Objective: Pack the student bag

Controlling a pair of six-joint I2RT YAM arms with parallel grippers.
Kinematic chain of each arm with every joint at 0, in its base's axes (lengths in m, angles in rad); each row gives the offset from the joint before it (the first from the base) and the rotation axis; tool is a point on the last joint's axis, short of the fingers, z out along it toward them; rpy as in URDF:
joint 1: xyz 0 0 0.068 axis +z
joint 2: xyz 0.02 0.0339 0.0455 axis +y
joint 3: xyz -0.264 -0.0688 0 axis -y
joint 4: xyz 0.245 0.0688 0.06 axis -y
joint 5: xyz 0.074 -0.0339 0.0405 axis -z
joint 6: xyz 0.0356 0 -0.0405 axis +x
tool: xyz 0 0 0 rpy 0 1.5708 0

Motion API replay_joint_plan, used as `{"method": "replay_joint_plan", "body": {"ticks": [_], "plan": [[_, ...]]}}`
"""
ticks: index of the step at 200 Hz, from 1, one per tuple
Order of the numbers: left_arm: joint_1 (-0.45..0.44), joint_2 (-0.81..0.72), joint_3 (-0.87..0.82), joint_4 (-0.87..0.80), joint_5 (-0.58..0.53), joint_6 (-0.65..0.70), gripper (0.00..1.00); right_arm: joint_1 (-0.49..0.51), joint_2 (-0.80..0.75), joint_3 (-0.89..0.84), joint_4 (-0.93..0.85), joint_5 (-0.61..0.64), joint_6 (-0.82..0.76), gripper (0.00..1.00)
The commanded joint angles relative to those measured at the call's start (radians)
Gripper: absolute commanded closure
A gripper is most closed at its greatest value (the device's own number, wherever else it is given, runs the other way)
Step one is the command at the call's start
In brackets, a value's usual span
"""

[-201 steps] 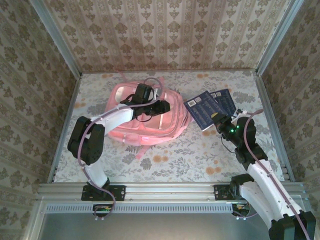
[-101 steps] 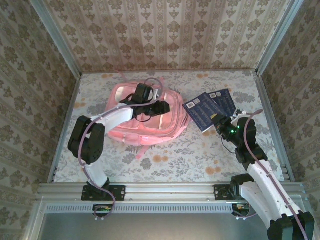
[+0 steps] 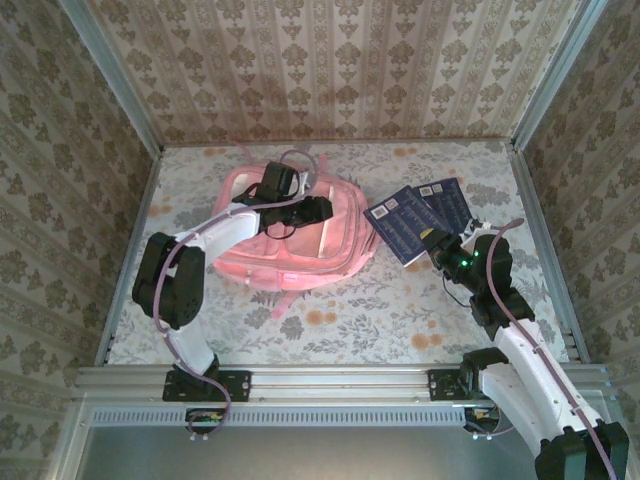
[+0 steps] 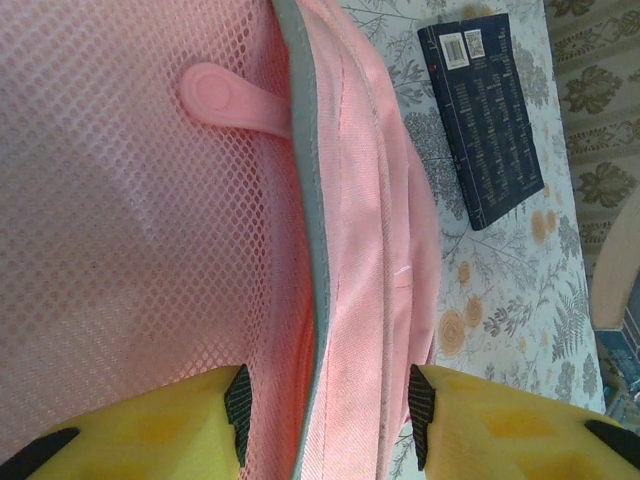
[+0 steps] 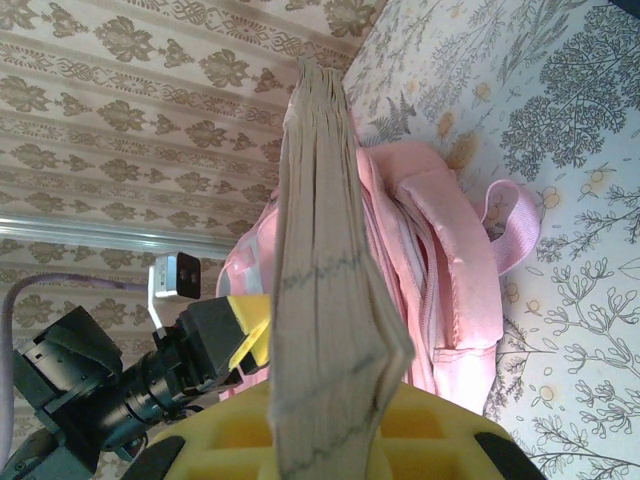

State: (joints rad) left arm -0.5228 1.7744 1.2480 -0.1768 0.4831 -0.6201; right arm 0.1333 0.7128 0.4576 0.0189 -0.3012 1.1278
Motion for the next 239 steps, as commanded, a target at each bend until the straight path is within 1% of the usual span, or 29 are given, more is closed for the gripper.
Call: {"method": "replay_joint_plan", "body": {"ticks": [1,37,72,95,119,157,182,200,225,239], "plan": [[-0.012,0.027,0.033,0.009,0.015,-0.002,0.52,-0.006,0.008,-0.009,0.060,-0.036,-0.012,1.00],[-0.037,0.046,0.042,0.022,0.035,-0.010,0.52,-0.006,0.019,-0.022,0.079,-0.043,-0.006,1.00],[-0.048,0.037,0.021,0.071,0.055,-0.017,0.57,-0.008,0.029,-0.029,0.093,-0.050,-0.002,1.00],[-0.051,0.047,0.016,0.073,0.058,-0.012,0.60,-0.008,0.033,-0.037,0.104,-0.052,0.002,1.00],[-0.052,0.075,0.028,0.054,0.053,-0.007,0.60,-0.008,0.038,-0.043,0.113,-0.055,0.010,1.00],[-0.052,0.116,0.077,-0.020,0.001,0.018,0.59,-0.008,0.032,-0.044,0.108,-0.057,0.009,1.00],[-0.058,0.144,0.124,-0.072,-0.016,0.042,0.62,-0.008,0.028,-0.044,0.101,-0.061,0.008,1.00],[-0.071,0.154,0.164,-0.129,-0.048,0.085,0.75,-0.007,0.022,-0.044,0.092,-0.060,0.005,1.00],[-0.089,0.174,0.244,-0.263,-0.132,0.154,0.93,-0.009,0.008,-0.038,0.073,-0.062,-0.002,1.00],[-0.097,0.181,0.289,-0.337,-0.187,0.197,0.99,-0.011,0.000,-0.029,0.055,-0.065,-0.011,1.00]]}}
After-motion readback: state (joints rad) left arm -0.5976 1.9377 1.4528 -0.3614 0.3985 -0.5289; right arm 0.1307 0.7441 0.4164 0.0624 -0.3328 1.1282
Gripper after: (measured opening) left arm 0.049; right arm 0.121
